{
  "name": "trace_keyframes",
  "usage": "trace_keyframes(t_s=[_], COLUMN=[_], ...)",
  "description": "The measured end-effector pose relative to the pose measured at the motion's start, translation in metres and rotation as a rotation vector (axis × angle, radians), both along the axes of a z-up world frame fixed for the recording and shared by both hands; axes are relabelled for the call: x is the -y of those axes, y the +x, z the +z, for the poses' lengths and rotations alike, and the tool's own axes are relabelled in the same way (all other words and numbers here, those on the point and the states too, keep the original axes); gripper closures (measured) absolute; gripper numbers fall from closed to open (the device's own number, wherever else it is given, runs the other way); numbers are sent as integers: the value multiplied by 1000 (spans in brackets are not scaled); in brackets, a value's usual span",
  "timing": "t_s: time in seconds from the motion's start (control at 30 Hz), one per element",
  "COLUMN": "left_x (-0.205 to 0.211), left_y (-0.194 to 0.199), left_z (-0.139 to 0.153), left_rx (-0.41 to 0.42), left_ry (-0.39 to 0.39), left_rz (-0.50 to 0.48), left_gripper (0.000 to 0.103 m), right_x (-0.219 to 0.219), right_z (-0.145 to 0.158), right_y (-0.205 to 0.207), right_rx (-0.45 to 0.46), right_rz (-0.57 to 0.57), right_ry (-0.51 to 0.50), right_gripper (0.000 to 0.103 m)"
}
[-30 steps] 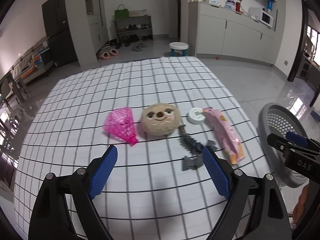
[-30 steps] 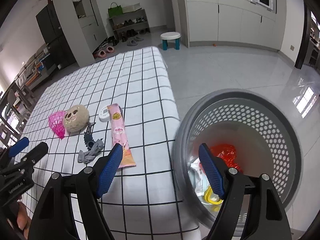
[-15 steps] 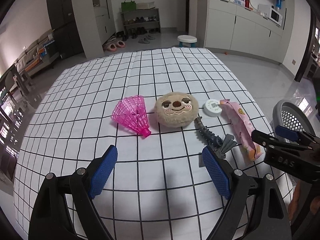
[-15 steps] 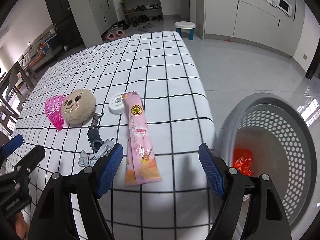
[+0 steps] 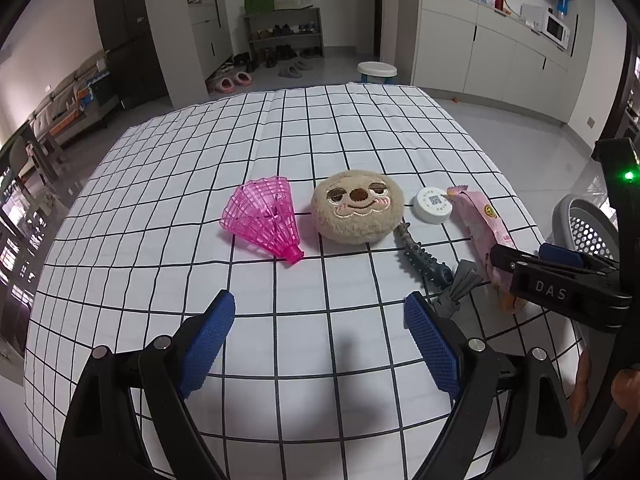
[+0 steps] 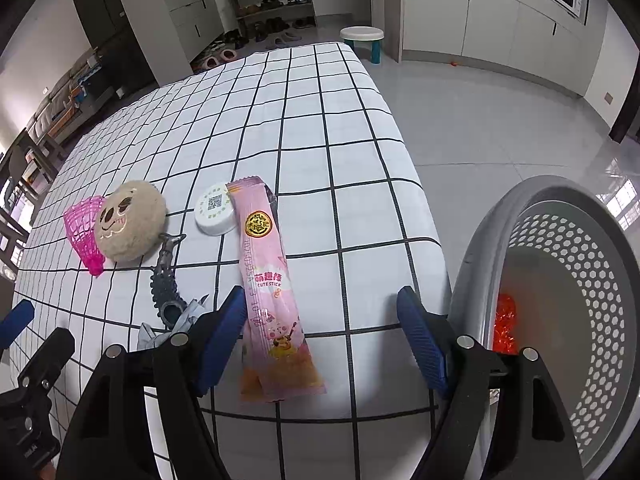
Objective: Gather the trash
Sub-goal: 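Lower the right gripper onto the pink snack wrapper and grasp it, then grasp the grey rope toy with the left gripper while the right gripper holds the wrapper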
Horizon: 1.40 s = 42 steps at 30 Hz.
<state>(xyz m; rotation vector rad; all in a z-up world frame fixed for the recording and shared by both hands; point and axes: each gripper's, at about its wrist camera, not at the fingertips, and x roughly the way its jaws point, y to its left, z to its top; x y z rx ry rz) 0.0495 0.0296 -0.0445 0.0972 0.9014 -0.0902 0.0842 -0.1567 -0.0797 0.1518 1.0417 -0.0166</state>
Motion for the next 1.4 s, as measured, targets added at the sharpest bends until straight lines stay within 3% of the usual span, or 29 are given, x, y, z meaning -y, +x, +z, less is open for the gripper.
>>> trace_keyframes(t_s=[0.17,0.3,0.53,1.4], left_x=[2,2,0,26], left_y=[-1,-1,-2,-11], left_z=[0,-1,1,6], left_rx=[3,0,3,29], left_ry=[3,-1,-3,-9], left_rz=[-6,-1,-1,-66], left_gripper=[18,18,18,18], right_x=[-7,-16,-20,34], right_z=[1,4,5,31], right_y=[2,0,-4,-56], right_rx=[4,13,17,62], right_rz=[28,59,63,8], right_ry=[0,-4,27,78], right_gripper=[50,75,78,78])
